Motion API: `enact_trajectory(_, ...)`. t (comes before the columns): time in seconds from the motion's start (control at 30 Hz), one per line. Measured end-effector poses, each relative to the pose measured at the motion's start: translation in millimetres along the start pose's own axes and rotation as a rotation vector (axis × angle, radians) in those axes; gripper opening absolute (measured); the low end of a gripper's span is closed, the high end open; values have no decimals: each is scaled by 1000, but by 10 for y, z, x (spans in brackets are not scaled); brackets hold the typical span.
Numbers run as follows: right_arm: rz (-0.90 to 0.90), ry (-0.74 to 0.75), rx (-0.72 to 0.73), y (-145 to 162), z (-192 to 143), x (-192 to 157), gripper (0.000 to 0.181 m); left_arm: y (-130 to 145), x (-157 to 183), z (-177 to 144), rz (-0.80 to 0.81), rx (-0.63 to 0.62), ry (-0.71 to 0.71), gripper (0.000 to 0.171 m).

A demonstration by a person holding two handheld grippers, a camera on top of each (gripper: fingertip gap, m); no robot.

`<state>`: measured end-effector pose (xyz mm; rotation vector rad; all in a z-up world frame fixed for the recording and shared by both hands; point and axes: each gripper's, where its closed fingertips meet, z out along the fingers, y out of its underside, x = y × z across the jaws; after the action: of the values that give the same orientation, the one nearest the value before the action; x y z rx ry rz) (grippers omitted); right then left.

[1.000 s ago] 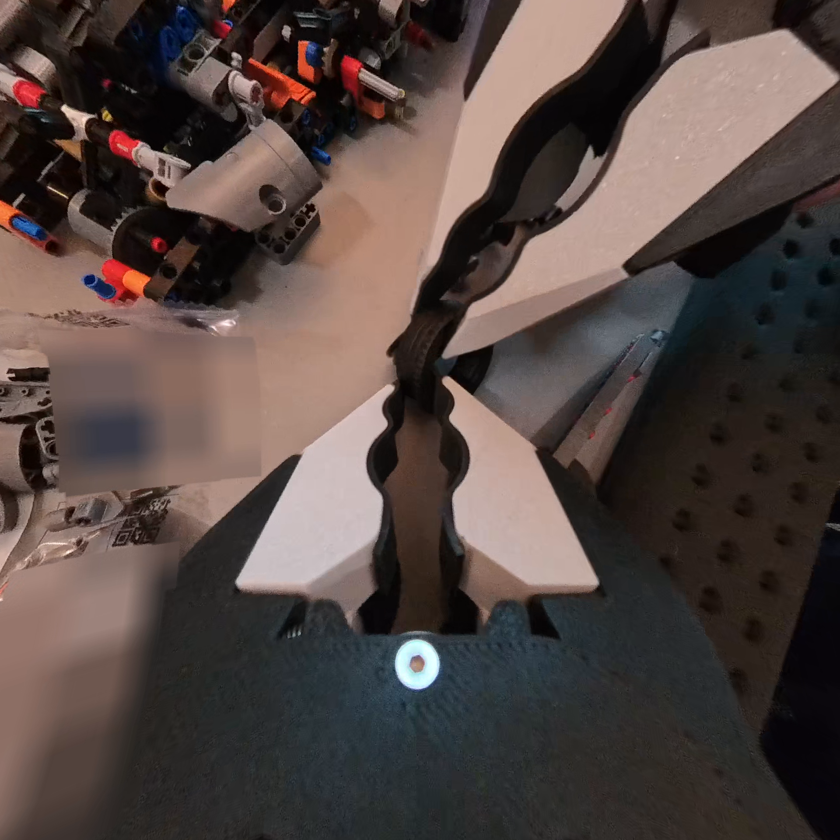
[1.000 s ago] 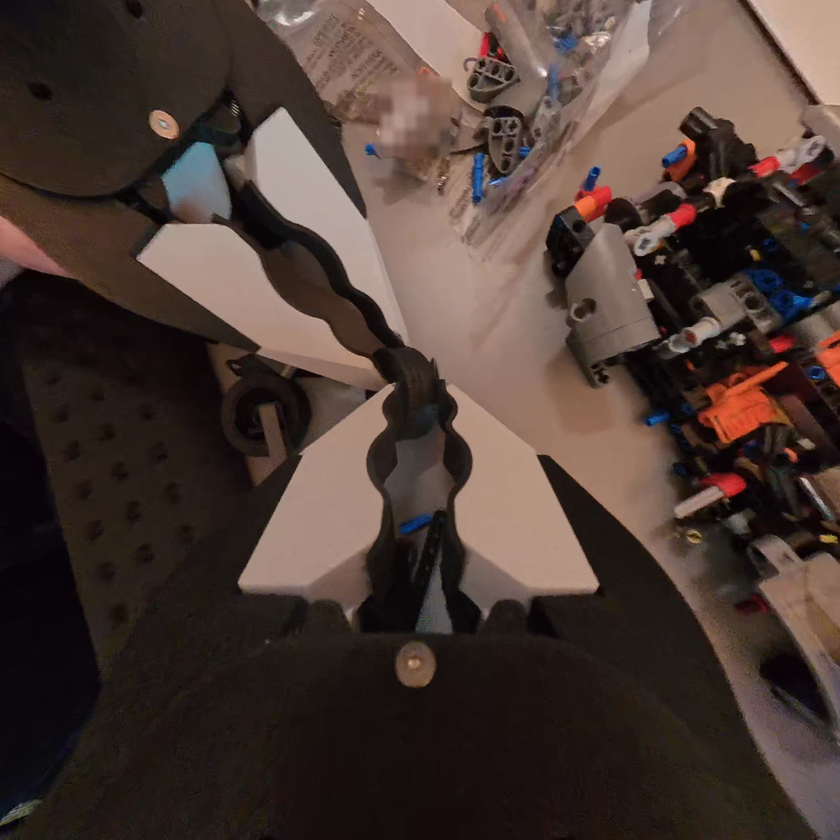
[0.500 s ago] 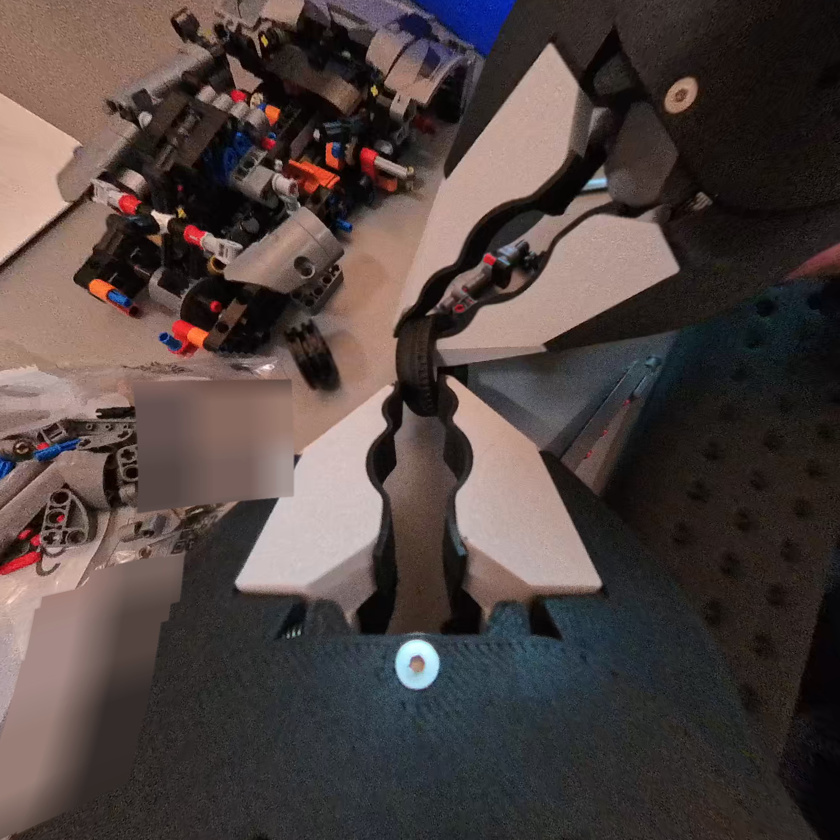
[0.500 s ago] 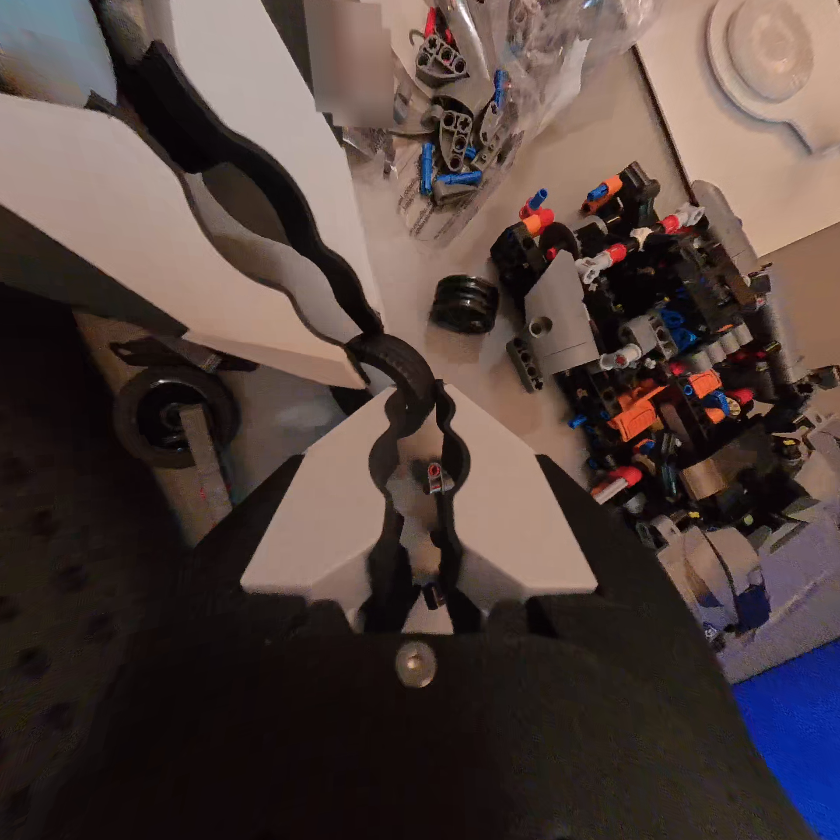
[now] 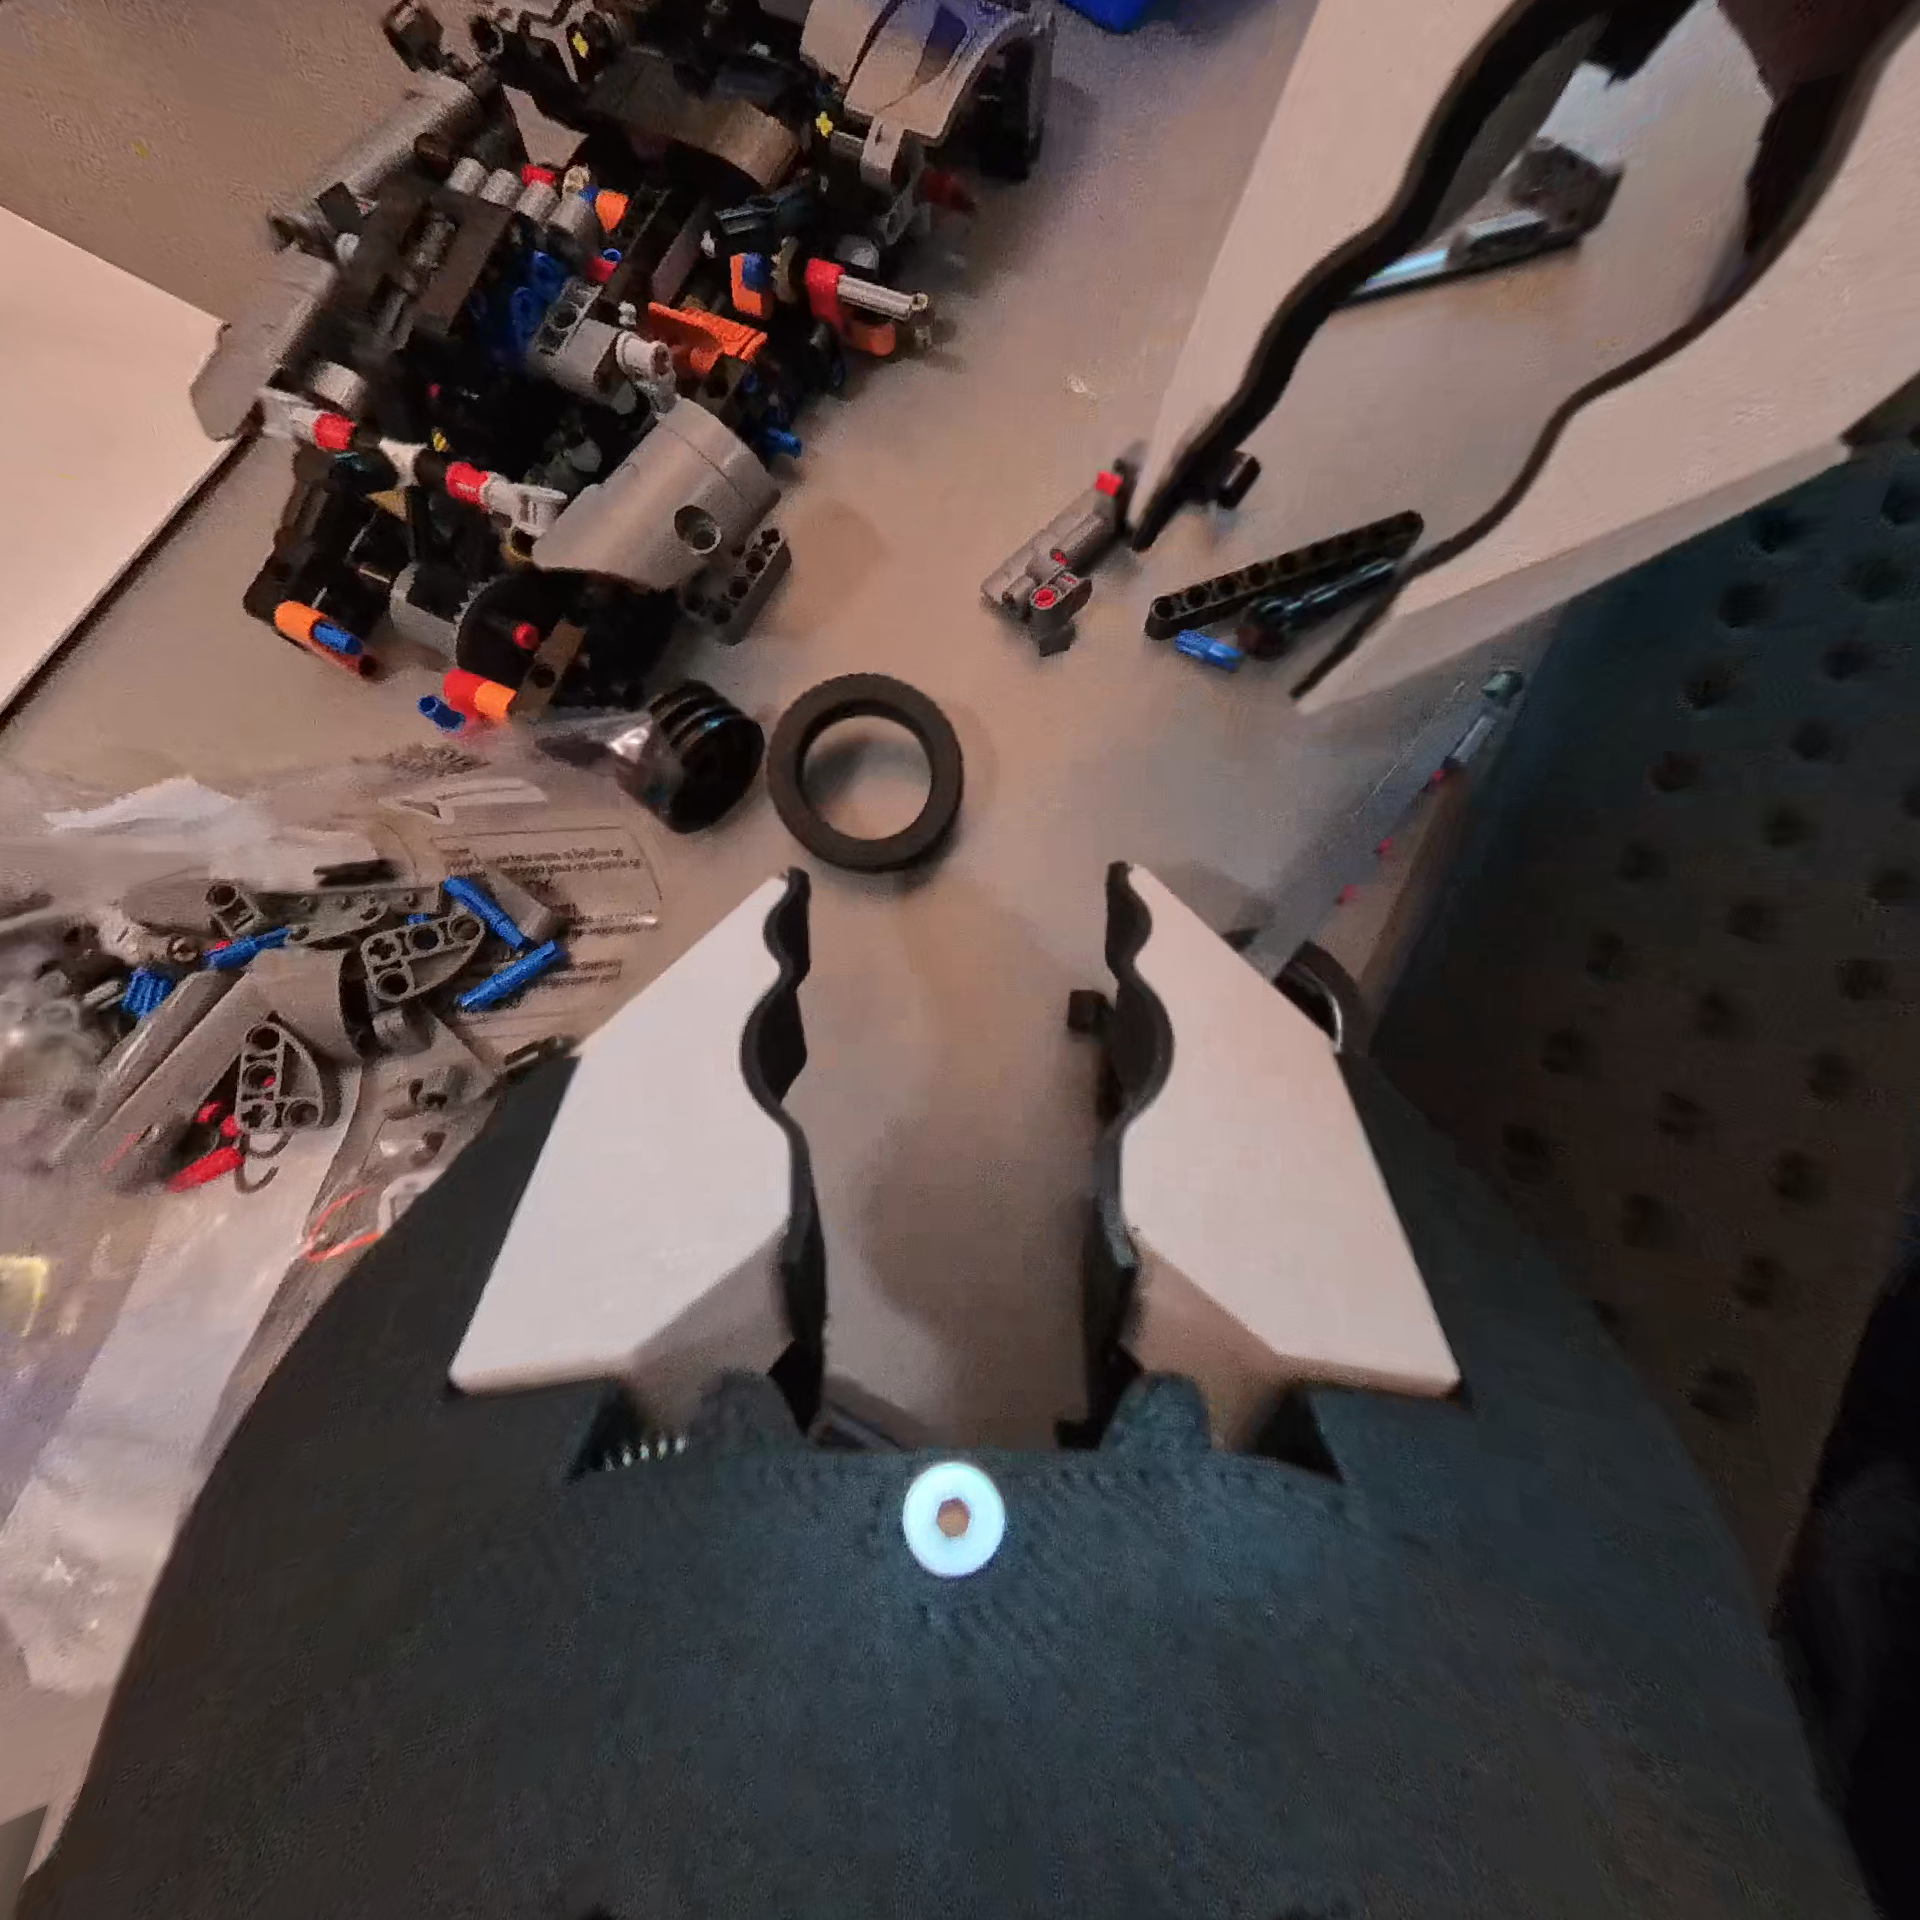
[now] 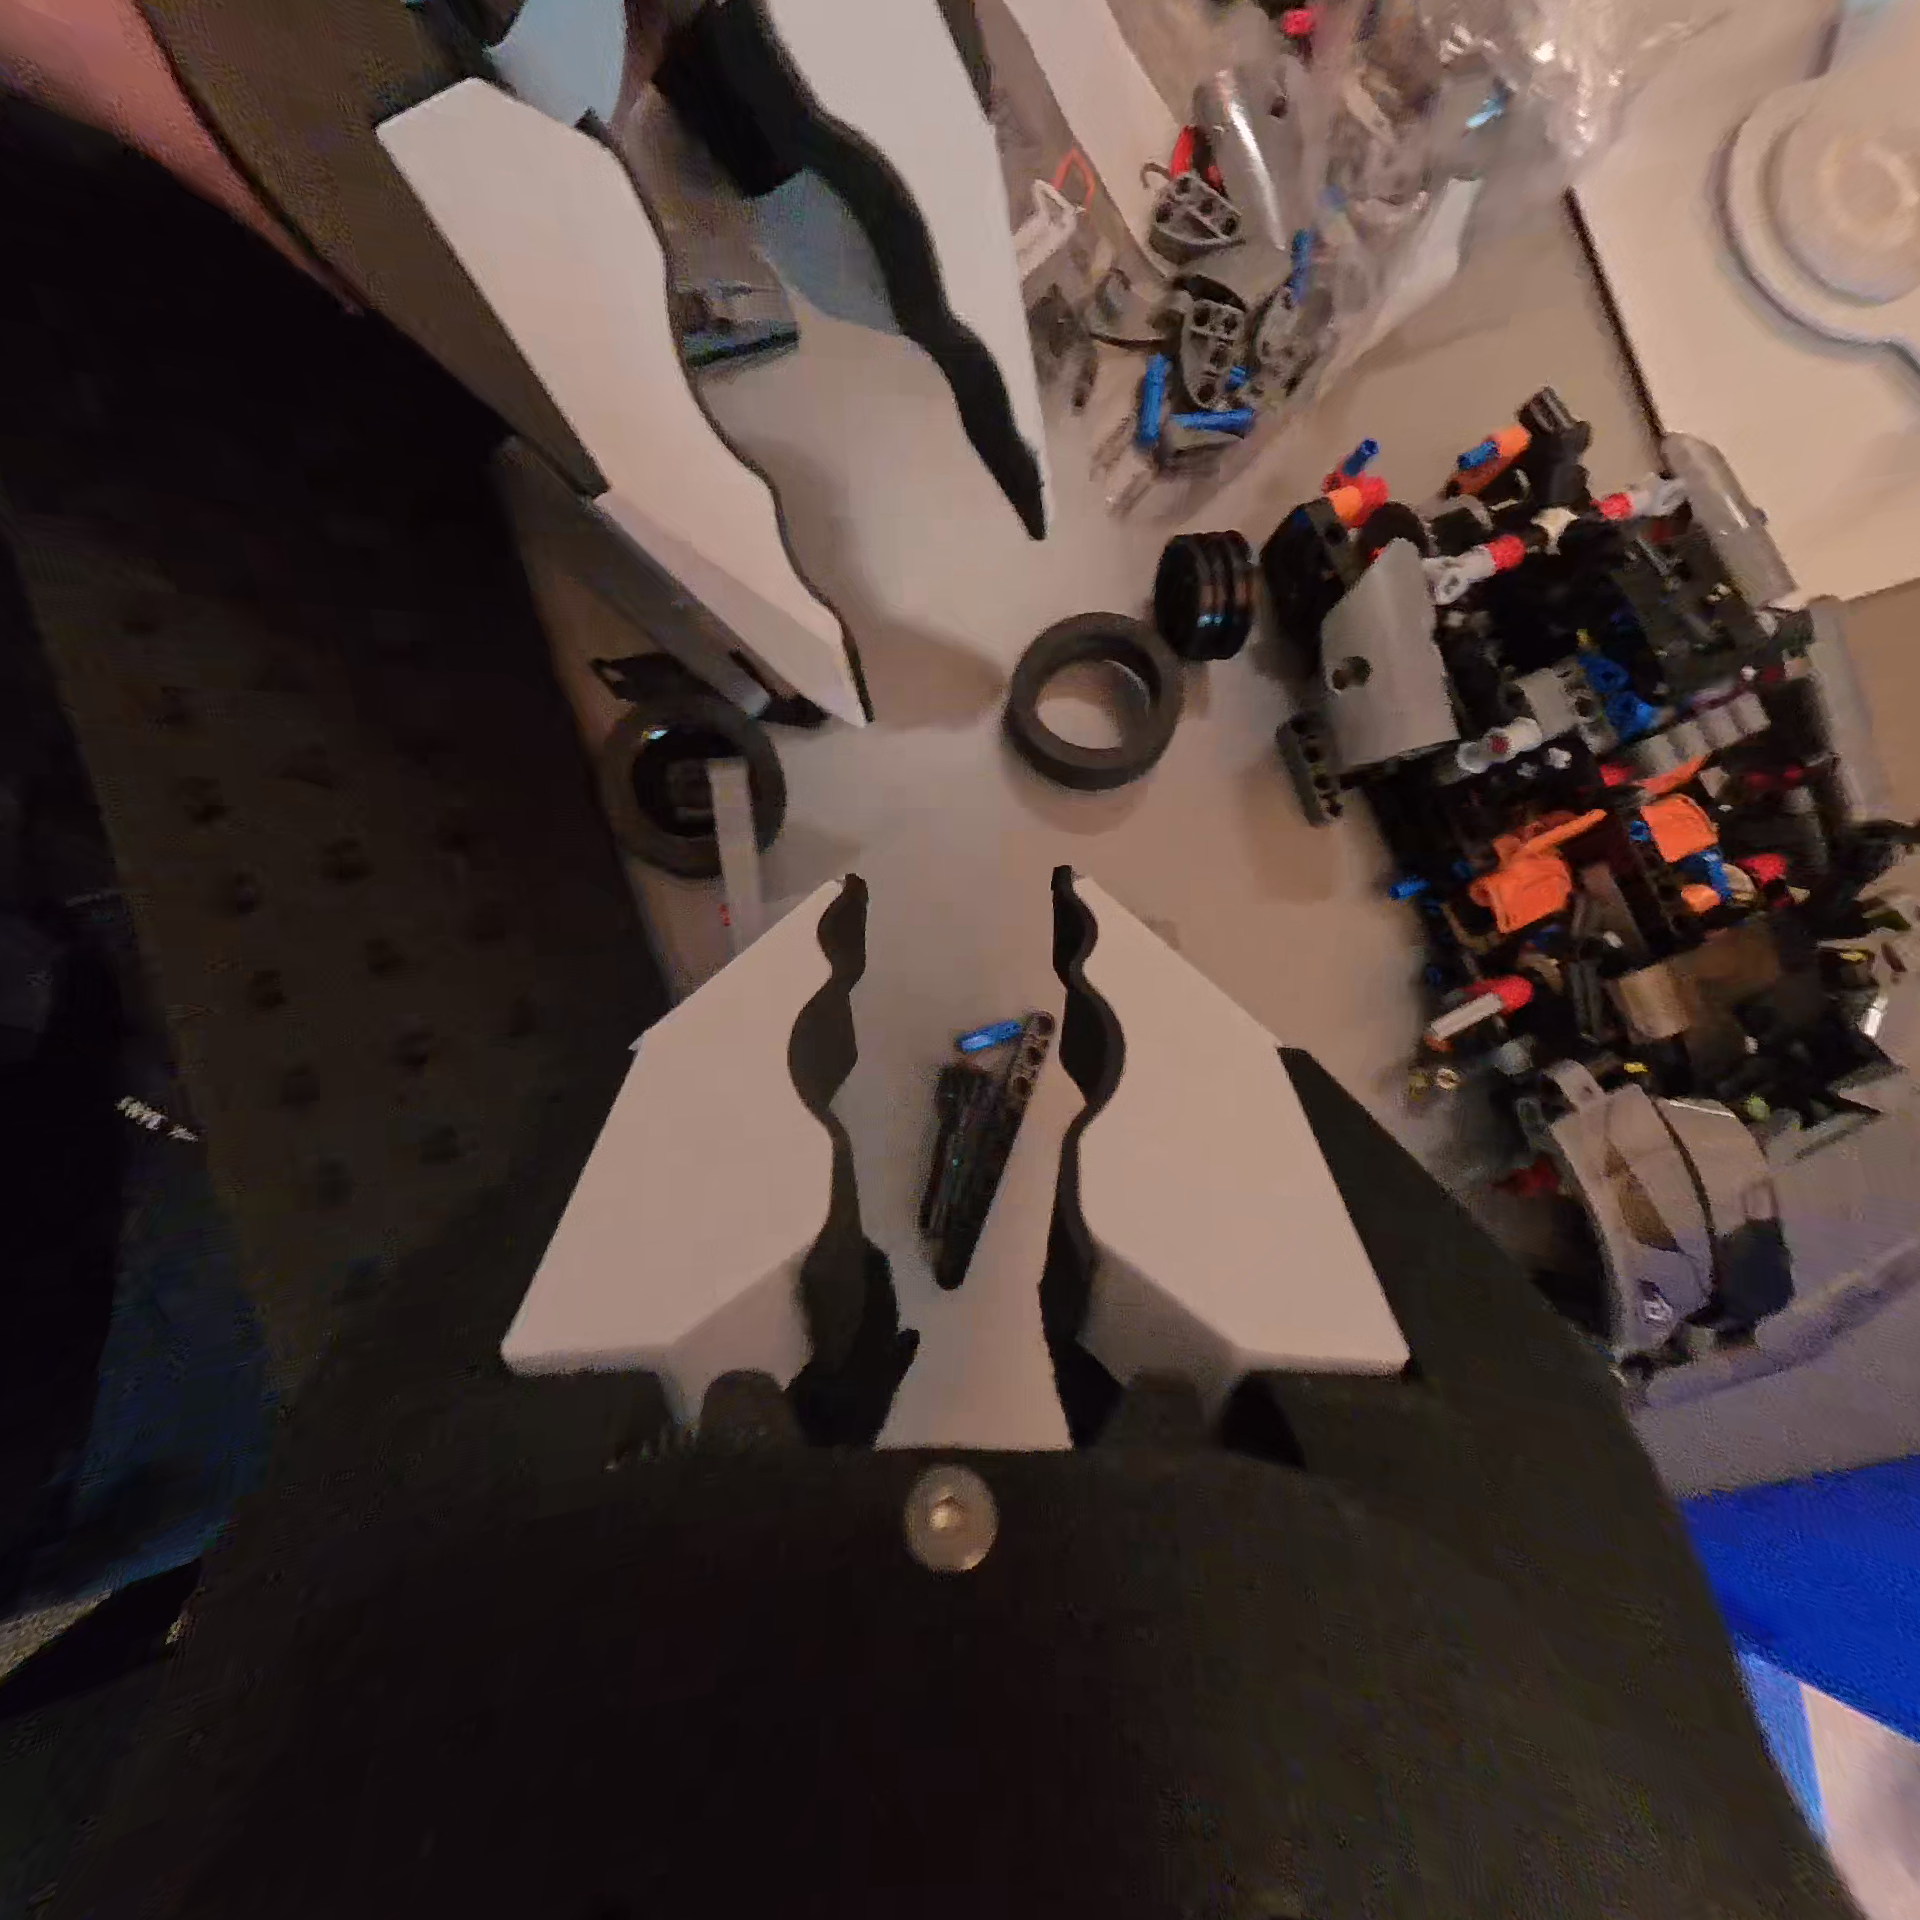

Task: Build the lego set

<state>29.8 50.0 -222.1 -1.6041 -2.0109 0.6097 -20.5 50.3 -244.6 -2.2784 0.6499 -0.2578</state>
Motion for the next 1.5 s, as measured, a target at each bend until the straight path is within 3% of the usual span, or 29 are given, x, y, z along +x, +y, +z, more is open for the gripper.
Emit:
enact_trajectory(0.13, 0, -42, 71, -152, 27, -110, 29, 43, -120, -548, 4, 60, -96, 54)
enact_trajectory(0.27, -32, -43, 88, -291, 166, -117, 28, 490, -442, -1111, -65, 8, -245, 56)
enact_trajectory(0.4, -89, -82, 74, -472, 338, -259, 27, 973, -784, -1392, -152, -71, -363, 57)
enact_trajectory(0.47, -111, -94, 80, -560, 397, -317, 27, 1038, -811, -1406, -201, -36, -320, 54)
enact_trajectory(0.57, -124, -121, 90, -643, 474, -384, 25, 1327, -1085, -1444, -226, -137, -426, 59)
enact_trajectory(0.6, -129, -127, 89, -653, 496, -398, 25, 1341, -1149, -1454, -249, -115, -425, 59)
enact_trajectory(0.73, -141, -147, 98, -718, 572, -442, 22, 1510, -1367, -1330, -308, -148, -416, 74)
enact_trajectory(0.83, -133, -156, 130, -836, 597, -450, 21, 1575, -1380, -1114, -325, -153, -357, 53)
enact_trajectory(0.87, -126, -173, 152, -896, 593, -466, 21, 1532, -1411, -1109, -333, -110, -363, 44)
enact_trajectory(1.03, -9, -235, 298, -1371, 556, -458, 24, 1429, -1332, -1192, -195, -37, -425, 42)
enact_trajectory(1.1, 41, -270, 331, -1538, 581, -465, 26, 1201, -1216, -1307, -99, 105, -457, 42)
enact_trajectory(1.17, 115, -322, 375, -1700, 626, -466, 33, 888, -965, -1415, -42, 299, -403, 42)
enact_trajectory(1.3, 218, -512, 448, -1882, 648, -595, 44, 562, -647, -1577, 89, 438, -416, 42)
enact_trajectory(1.43, 157, -664, 600, -2048, 332, -757, 52, 230, -370, -1687, -99, 707, -135, 41)
enact_trajectory(1.5, 15, -639, 659, -2044, 126, -800, 49, 90, -232, -1847, -243, 873, 147, 41)
